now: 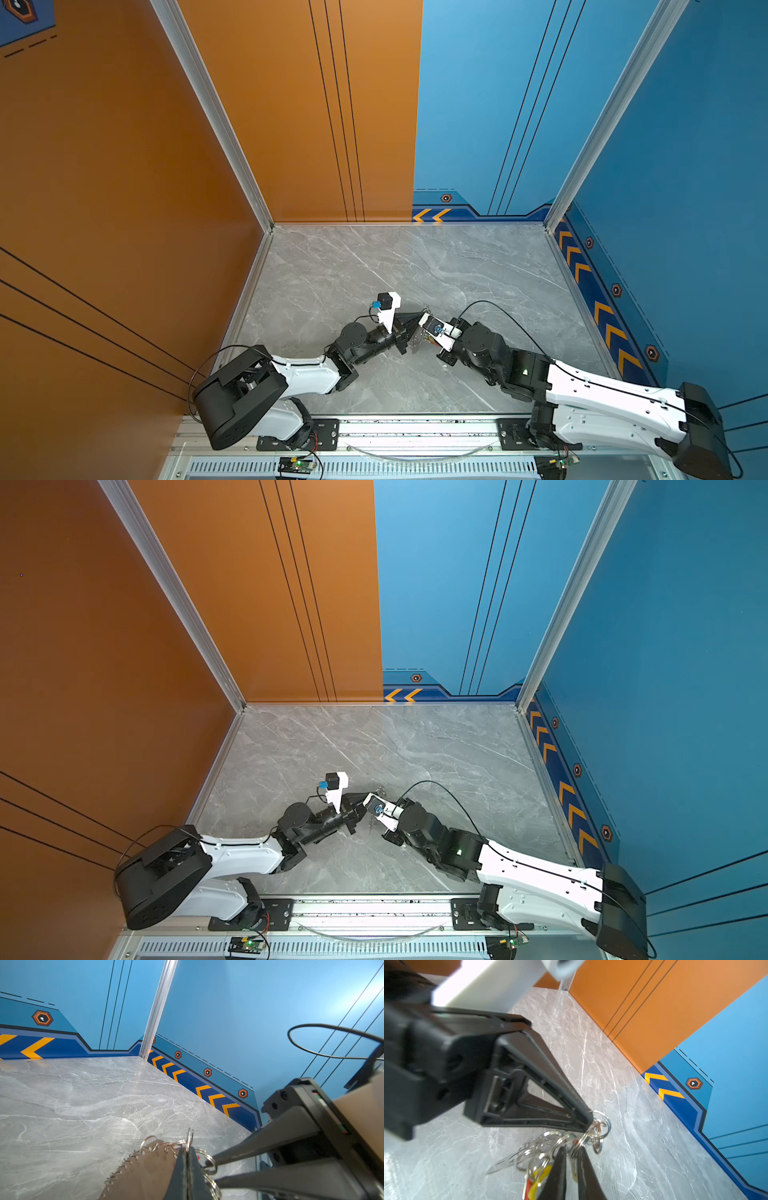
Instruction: Put the keys on the keyring
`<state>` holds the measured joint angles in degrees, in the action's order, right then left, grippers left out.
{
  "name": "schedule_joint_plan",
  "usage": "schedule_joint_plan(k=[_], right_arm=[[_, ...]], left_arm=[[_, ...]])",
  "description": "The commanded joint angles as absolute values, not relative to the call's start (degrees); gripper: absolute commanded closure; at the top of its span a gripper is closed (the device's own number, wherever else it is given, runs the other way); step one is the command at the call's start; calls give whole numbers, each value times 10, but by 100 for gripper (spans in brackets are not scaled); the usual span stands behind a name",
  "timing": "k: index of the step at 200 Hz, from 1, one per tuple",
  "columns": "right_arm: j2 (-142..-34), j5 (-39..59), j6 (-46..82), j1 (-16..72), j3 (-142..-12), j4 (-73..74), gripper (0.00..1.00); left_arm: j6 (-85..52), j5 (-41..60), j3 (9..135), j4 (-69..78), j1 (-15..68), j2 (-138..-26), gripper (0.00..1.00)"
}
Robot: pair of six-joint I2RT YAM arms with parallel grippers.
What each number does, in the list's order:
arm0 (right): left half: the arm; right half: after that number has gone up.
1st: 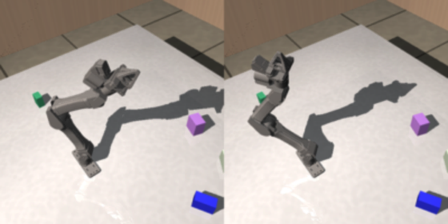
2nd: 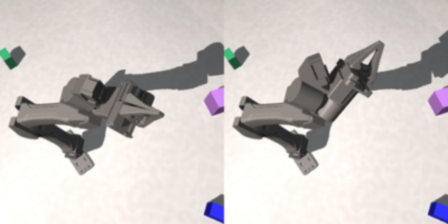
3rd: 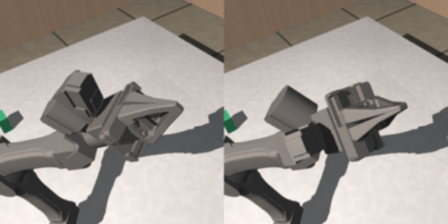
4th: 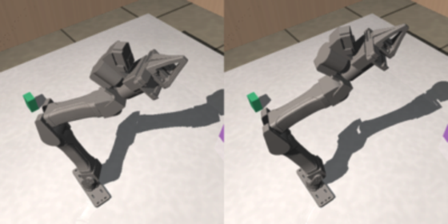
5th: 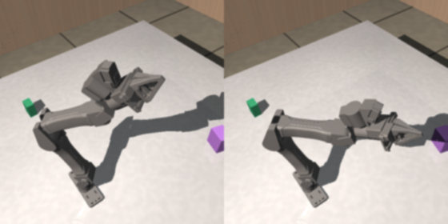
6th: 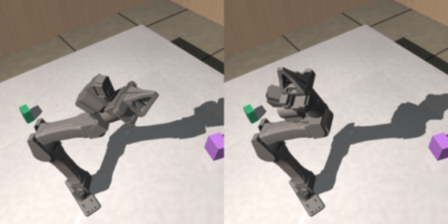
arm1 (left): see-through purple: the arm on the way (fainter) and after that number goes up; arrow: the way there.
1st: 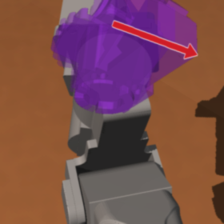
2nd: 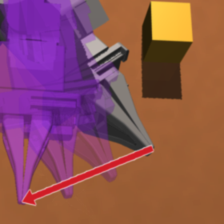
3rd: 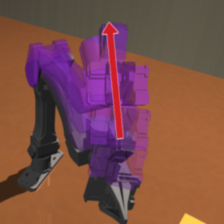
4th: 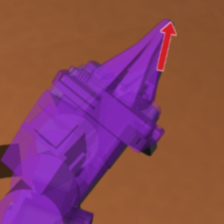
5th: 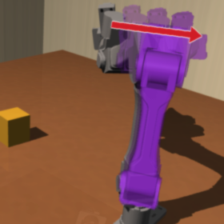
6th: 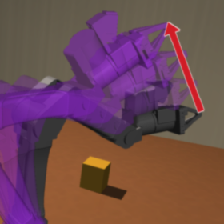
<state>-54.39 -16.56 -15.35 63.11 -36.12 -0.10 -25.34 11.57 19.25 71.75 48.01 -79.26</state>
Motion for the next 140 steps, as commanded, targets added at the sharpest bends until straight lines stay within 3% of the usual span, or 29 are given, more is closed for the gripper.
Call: schedule_joint_plan(k=[1,31,69,140], right_arm=[[-494,-89,-127,606,-357,-30,77],[-443,-57,-115,576,-357,-54,70],[-436,-49,-92,536,-377,-79,70],[-474,108,-72,470,-413,-140,73]], left_arm=[[-244,101,195,770,475,-795,100],[-237,121,200,773,474,-806,100],[-233,168,203,807,469,-829,100],[-179,305,202,807,464,-813,100]])
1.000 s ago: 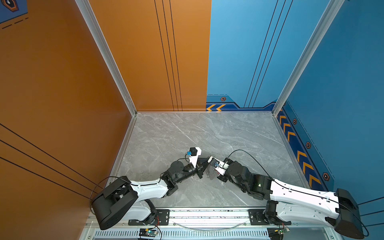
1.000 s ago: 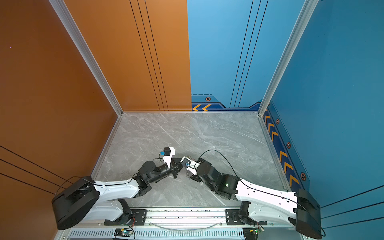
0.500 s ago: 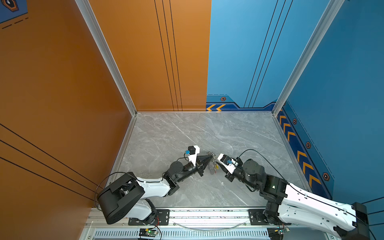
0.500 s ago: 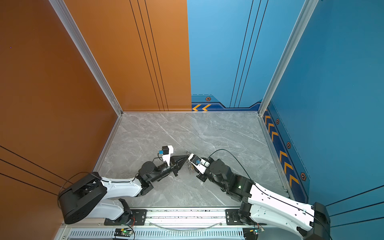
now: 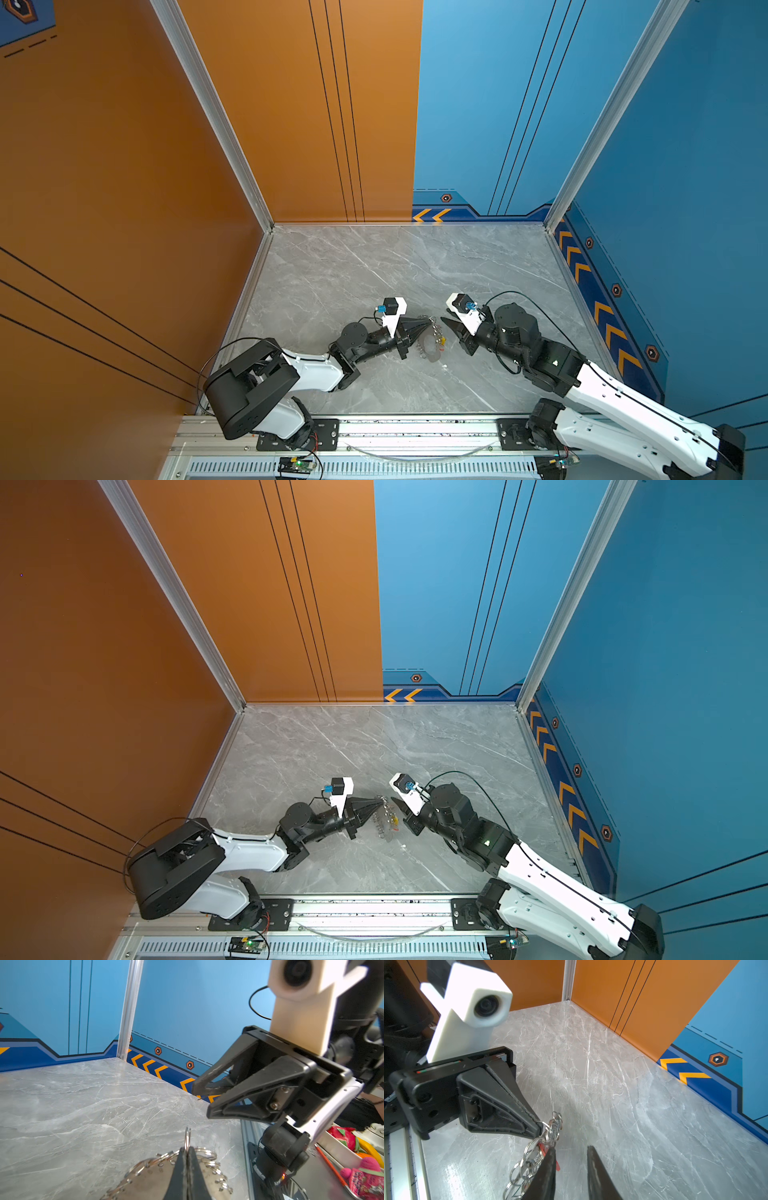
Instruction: Put the keys on the keyring
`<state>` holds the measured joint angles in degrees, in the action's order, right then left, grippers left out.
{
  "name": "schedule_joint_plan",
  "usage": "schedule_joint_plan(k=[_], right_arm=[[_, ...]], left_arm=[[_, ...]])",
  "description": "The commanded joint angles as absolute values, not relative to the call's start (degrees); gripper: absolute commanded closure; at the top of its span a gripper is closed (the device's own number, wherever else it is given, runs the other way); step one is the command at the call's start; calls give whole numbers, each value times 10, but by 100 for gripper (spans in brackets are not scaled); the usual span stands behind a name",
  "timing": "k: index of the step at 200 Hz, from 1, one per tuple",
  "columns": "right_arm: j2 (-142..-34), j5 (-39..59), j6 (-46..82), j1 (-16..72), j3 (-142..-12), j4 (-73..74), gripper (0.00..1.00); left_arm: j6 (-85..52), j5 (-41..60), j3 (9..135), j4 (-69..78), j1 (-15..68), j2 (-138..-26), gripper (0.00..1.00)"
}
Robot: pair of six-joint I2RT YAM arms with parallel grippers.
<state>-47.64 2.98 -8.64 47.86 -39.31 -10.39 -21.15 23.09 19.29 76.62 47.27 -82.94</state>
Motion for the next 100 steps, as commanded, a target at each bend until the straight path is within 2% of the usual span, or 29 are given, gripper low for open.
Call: schedule_joint_plan(k=[1,39,100], right_arm=[[-474,110,-72,470,-413,-141,73],[-474,178,-75,471,-417,-151,77],[-474,189,-77,480,-419,-159,87]], left_arm=[[-178,307,202,807,464,-813,100],[-159,359,202,808,460,-801,100],[-143,392,192,808,449,-779,100]])
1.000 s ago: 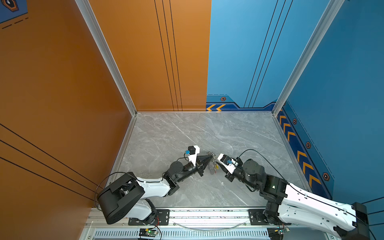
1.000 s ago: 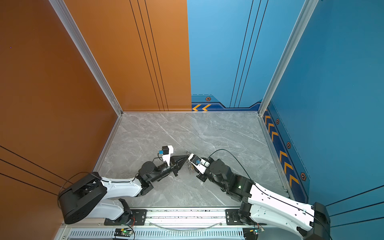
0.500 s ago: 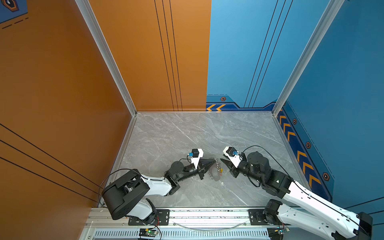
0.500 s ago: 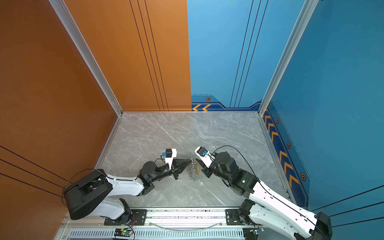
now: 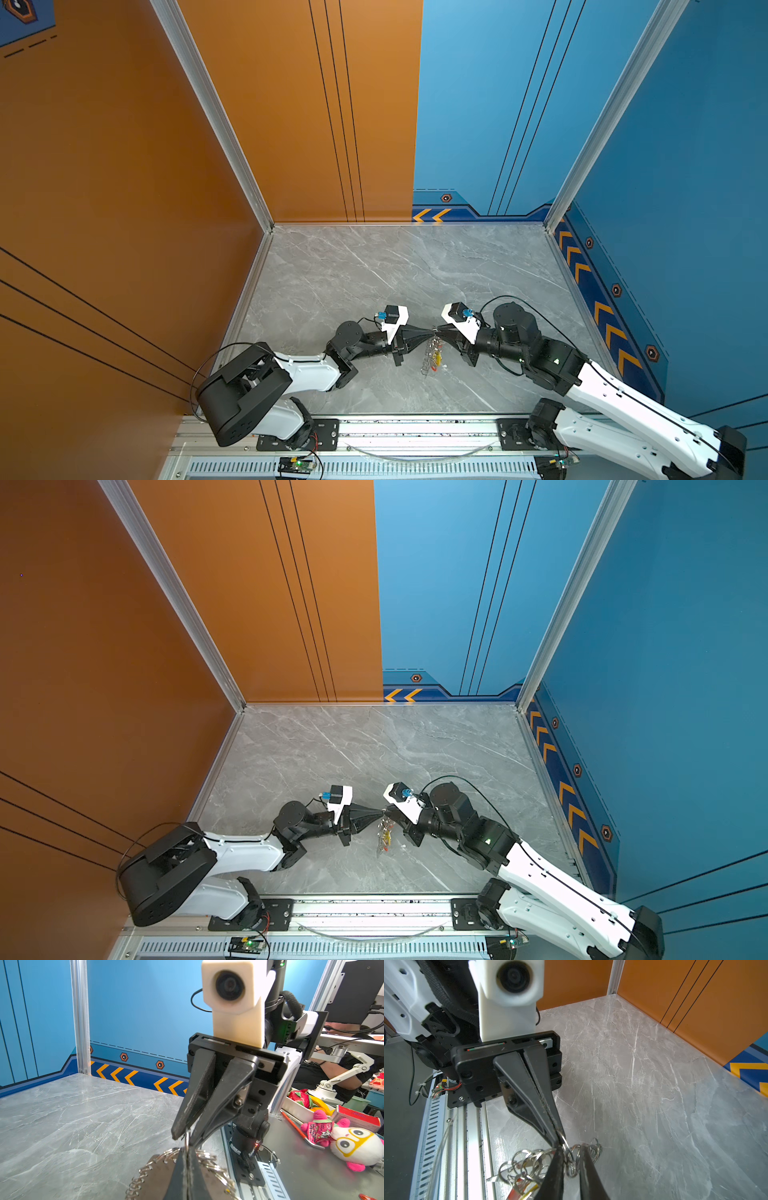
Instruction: Put the keys on the keyring
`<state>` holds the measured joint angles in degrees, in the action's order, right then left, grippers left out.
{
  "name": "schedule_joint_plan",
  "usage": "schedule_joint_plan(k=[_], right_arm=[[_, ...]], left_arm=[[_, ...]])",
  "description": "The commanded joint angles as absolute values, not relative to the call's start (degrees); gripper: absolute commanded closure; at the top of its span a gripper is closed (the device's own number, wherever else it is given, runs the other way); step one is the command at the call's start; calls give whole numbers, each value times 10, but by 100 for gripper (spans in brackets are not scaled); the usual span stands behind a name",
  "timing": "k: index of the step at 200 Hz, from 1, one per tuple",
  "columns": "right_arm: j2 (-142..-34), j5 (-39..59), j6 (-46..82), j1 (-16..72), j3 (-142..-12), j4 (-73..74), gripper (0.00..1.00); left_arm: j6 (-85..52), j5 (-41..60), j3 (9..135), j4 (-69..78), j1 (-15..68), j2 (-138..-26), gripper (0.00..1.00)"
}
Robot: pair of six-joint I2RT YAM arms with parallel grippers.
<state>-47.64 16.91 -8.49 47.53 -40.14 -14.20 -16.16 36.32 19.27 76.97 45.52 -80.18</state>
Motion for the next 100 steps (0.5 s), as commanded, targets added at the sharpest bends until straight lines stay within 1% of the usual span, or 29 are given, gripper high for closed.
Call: schedule_joint_plan(k=[1,36,92,100], right_arm=[[-474,189,-77,480,-419,-159,87],[-478,182,-86,490,-424,-165,100],[-488,140,-104,506,-445,-190,100],[-491,130,-108,510,-453,-200,100]], left_arm=[[-143,392,192,808,449,-779,100],[-142,396,193,807,447,-780,100],[-122,409,192,800,441,-797,100],[-118,413,193,791,439,-798,96]])
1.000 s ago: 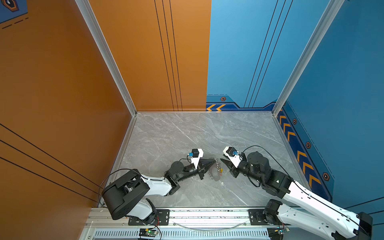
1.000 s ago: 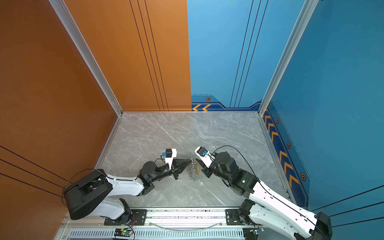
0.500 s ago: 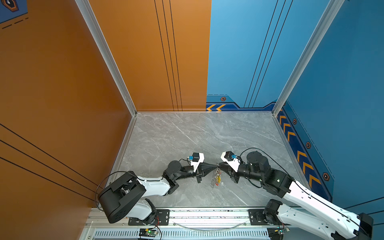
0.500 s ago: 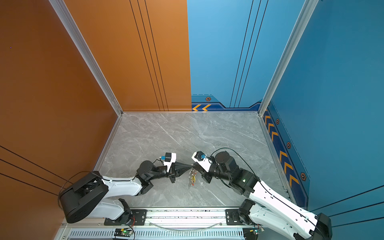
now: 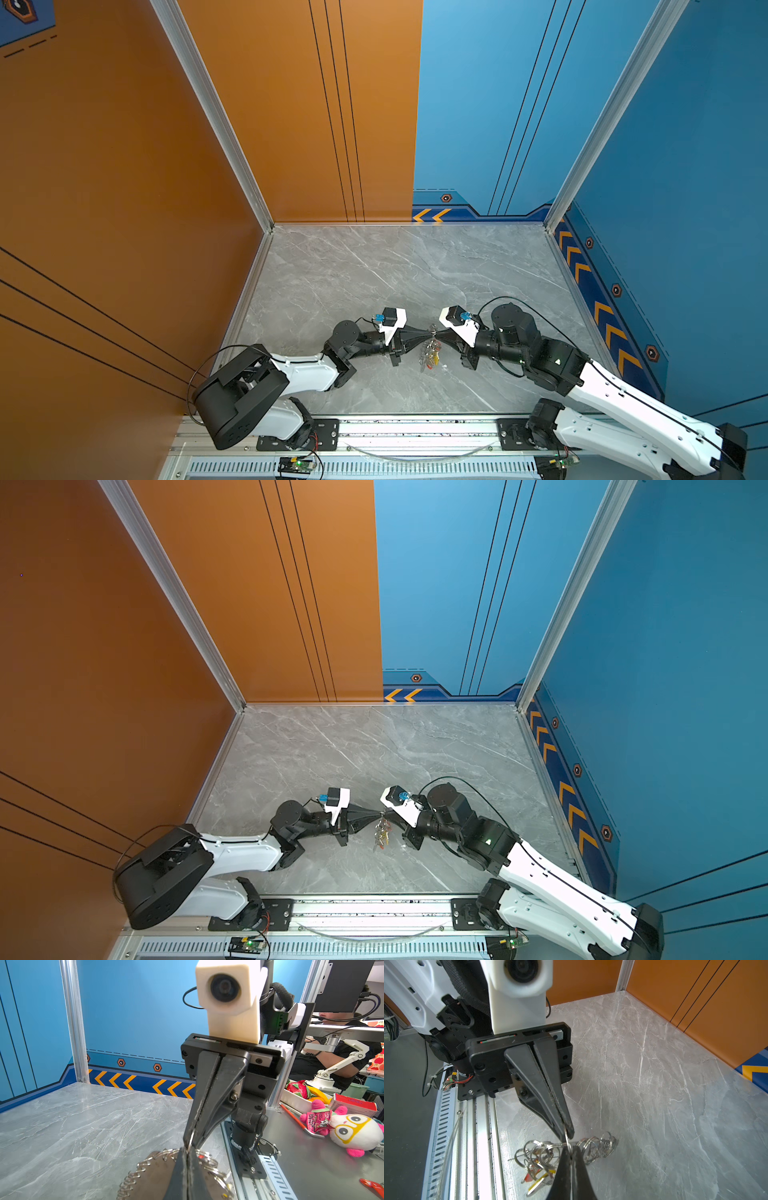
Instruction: Put the keys on the keyring
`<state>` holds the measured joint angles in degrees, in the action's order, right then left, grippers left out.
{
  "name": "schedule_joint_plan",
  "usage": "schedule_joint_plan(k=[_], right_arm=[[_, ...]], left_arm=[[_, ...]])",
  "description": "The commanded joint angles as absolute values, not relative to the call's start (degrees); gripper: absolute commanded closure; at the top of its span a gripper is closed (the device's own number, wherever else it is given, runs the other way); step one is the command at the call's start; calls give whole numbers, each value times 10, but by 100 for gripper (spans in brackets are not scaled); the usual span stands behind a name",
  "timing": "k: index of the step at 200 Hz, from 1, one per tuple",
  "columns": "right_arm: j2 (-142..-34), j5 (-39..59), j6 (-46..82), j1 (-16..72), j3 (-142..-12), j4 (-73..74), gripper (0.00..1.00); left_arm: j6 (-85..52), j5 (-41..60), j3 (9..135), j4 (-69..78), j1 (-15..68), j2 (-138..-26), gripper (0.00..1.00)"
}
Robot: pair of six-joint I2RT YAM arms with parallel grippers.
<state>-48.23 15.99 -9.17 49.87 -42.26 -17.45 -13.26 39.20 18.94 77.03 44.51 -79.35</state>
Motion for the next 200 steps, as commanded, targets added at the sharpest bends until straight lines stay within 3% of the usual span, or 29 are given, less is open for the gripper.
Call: schedule_joint_plan(k=[1,30,57,200], right_arm=[[-491,129,-109,510,-454,-202,100],[-520,79,-134,531,-500,-276,100],[-552,29,-159,550,-543,-347,100],[-635,24,-190,596,-615,-413,100]], left_arm=[[-117,414,193,789,439,-798,95],[-53,405,198,663,432,-760,82],[20,390,201,534,433,-706,78],[8,399,204,527,435,-700,76]])
